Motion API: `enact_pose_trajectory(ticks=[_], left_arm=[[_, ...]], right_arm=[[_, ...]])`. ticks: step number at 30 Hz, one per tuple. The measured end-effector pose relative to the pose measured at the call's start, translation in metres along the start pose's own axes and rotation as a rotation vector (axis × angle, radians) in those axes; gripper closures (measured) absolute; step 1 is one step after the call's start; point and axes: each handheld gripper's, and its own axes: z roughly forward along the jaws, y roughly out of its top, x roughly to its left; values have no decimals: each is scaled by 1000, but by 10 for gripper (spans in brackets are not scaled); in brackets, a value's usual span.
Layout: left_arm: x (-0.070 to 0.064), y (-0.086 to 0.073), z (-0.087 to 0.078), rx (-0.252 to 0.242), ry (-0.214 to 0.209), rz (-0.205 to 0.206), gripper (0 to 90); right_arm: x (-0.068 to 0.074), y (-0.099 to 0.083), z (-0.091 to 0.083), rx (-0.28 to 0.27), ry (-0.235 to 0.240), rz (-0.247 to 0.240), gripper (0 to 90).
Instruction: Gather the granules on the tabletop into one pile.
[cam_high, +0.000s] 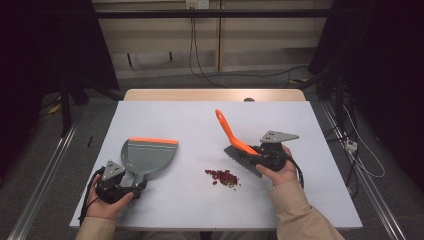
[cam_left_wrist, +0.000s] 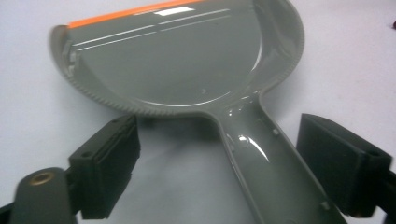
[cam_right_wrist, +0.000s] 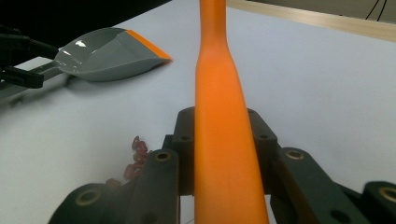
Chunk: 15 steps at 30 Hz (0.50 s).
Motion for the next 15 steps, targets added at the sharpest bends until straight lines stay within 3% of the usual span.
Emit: enact_pose_trajectory(ticks=[4,8,15], left_arm=[[7,0,-2,12,16,-2,169],[6,5,0,-6,17,-1,232],[4,11,9,53,31,-10,293]], right_arm=[[0,0,0,-3,0,1,710],[0,0,0,-3,-1,0,710],[0,0,0,-14,-3,7,710]])
